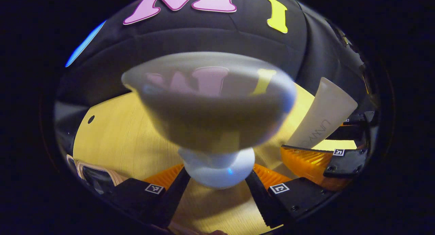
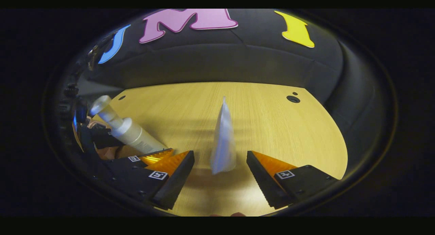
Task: First open the suitcase, pack the skin care products into it, and then close the suitcase.
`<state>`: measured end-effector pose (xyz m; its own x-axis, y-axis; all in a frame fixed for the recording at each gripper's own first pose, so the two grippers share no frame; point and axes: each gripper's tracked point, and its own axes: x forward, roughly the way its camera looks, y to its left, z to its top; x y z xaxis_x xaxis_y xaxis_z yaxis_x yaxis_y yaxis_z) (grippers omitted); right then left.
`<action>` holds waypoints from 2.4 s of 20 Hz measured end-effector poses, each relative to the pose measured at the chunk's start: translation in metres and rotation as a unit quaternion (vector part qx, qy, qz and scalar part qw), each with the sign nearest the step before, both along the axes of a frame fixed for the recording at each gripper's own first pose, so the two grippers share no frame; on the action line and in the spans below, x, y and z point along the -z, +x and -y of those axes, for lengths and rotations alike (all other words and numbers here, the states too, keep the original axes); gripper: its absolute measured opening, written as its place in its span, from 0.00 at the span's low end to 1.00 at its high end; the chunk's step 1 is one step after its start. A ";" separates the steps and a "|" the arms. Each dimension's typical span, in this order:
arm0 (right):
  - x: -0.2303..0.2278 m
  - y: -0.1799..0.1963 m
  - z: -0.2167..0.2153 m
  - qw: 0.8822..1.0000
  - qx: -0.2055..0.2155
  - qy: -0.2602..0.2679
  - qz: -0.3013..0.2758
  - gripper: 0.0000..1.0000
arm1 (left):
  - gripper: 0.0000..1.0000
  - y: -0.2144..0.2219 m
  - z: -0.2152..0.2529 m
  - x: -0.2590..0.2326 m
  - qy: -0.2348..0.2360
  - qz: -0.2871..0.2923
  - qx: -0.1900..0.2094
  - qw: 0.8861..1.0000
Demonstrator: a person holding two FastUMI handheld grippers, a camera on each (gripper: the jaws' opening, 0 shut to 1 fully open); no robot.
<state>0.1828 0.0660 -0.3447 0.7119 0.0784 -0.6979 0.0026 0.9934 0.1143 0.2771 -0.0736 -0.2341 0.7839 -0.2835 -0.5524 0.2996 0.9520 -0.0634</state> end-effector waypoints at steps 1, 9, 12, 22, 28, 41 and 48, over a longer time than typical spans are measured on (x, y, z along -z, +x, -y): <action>0.004 0.005 0.001 1.000 0.006 -0.001 0.000 0.90 | 0.97 0.004 0.001 -0.001 -0.002 0.003 -0.002 1.000; -0.001 -0.005 0.005 0.999 0.023 0.015 -0.022 0.38 | 0.54 -0.038 -0.013 -0.025 -0.004 -0.064 0.049 0.997; -0.035 -0.024 0.003 0.999 0.020 0.031 -0.001 0.38 | 0.54 -0.077 -0.055 -0.047 -0.002 -0.113 0.062 0.992; -0.089 -0.079 -0.045 0.996 0.038 0.078 0.031 0.29 | 0.55 -0.186 -0.234 0.007 0.082 -0.325 -0.014 0.942; -0.116 -0.118 -0.063 0.994 0.043 0.084 0.053 0.38 | 0.55 -0.238 -0.261 0.066 0.096 -0.456 -0.027 0.884; -0.130 -0.174 -0.023 0.990 0.112 0.059 0.057 0.37 | 0.63 -0.221 -0.280 0.107 0.107 -0.492 -0.075 0.861; -0.139 -0.156 -0.069 0.995 0.058 0.061 0.052 0.38 | 0.60 -0.230 -0.291 0.073 0.096 -0.445 -0.047 0.889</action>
